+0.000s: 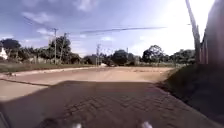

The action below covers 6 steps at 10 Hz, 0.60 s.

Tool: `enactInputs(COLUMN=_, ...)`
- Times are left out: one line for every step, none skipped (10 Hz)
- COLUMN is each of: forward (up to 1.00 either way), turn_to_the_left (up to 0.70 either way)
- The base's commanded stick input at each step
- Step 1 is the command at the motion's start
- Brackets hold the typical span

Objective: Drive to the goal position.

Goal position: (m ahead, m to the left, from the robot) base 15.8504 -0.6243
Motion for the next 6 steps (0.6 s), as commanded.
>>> enactInputs(forward=0.00, turn_to_the_left=0.00)
enactInputs(forward=0.00, turn_to_the_left=0.00)
enactInputs(forward=0.00, turn_to_the_left=0.00)
enactInputs(forward=0.00, turn_to_the_left=0.00)
enactInputs(forward=0.00, turn_to_the_left=0.00)
enactInputs(forward=0.00, turn_to_the_left=0.00)
